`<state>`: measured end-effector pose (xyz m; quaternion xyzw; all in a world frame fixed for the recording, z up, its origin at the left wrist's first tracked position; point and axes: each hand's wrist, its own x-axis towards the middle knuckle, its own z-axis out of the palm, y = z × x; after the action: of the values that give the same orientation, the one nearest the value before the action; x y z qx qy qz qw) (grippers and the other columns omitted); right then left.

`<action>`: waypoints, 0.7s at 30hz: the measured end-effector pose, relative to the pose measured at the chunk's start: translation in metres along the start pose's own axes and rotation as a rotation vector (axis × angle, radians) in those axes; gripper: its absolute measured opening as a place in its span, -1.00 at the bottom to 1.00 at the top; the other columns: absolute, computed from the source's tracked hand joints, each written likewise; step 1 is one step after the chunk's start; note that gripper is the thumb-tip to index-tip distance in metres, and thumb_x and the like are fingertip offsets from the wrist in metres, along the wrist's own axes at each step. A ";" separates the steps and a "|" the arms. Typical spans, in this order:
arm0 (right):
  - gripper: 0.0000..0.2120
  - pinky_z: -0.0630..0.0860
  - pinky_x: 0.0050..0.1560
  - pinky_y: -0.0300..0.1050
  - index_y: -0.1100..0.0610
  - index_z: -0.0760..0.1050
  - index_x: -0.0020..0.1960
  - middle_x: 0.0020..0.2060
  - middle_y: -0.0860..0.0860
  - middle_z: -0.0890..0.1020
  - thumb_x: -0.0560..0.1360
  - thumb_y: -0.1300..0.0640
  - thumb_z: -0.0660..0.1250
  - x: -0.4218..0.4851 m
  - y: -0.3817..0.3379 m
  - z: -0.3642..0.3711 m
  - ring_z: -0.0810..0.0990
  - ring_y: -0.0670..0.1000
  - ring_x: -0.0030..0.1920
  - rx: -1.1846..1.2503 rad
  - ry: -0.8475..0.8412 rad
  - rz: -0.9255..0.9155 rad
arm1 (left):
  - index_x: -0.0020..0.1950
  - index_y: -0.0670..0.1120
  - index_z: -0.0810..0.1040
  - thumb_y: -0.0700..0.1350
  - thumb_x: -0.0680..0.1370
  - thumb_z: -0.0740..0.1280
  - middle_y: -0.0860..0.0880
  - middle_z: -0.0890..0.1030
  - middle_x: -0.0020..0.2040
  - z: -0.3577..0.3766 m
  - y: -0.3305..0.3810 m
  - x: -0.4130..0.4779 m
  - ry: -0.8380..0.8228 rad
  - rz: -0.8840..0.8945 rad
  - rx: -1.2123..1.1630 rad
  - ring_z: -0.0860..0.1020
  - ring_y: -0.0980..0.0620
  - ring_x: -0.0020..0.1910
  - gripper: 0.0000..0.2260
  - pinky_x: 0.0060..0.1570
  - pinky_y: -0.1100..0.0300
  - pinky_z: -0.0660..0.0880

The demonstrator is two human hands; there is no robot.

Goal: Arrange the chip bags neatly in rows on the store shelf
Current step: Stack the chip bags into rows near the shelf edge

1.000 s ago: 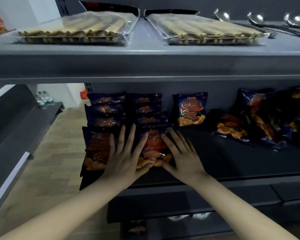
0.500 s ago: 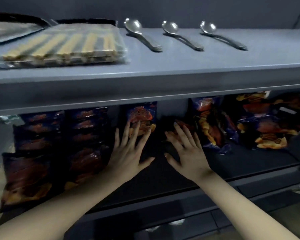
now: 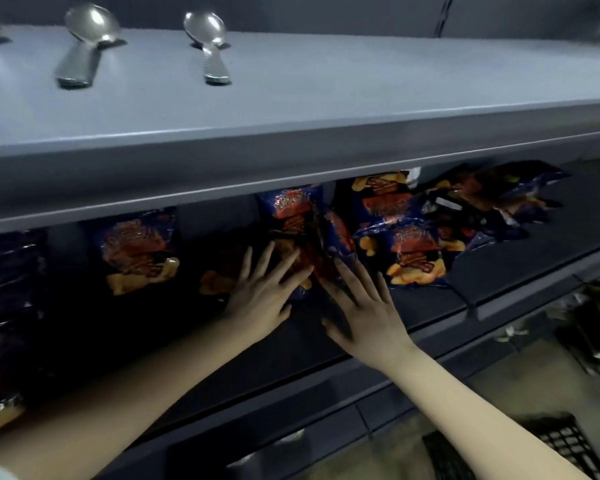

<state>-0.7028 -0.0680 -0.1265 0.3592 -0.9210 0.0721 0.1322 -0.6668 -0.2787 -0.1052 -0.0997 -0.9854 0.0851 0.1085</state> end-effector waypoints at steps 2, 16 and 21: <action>-0.42 0.08 0.43 0.26 -0.03 0.27 0.45 0.52 0.02 0.12 0.48 -0.20 0.12 -0.005 0.011 0.001 0.04 0.15 0.52 0.009 0.004 -0.012 | 0.41 0.04 0.36 -0.05 0.38 0.47 -0.03 0.31 0.46 0.002 0.008 0.010 0.014 0.058 0.010 0.21 -0.18 0.46 -0.38 0.39 -0.24 -0.02; -0.55 0.28 0.37 0.24 0.12 0.31 0.37 0.45 0.12 0.24 0.54 -0.03 0.21 0.018 0.021 0.005 0.21 0.18 0.47 0.254 0.269 -0.118 | 0.17 -0.16 0.58 -0.31 0.32 0.51 -0.11 0.60 0.16 -0.017 -0.015 0.009 0.370 0.032 -0.507 0.52 -0.03 0.23 -0.57 0.22 0.09 0.47; -0.44 0.27 0.43 -0.03 0.17 0.13 0.45 0.47 0.13 0.13 0.53 0.09 0.23 0.042 0.008 -0.009 0.14 0.04 0.50 0.519 0.450 -0.114 | 0.20 -0.04 0.55 -0.20 0.41 0.47 0.15 0.59 0.03 -0.054 -0.037 -0.009 0.469 -0.251 -0.794 0.53 0.41 -0.03 -0.63 -0.01 0.52 0.43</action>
<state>-0.7364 -0.0875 -0.1060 0.4069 -0.7983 0.3736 0.2400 -0.6522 -0.3083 -0.0482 -0.0301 -0.8952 -0.3364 0.2909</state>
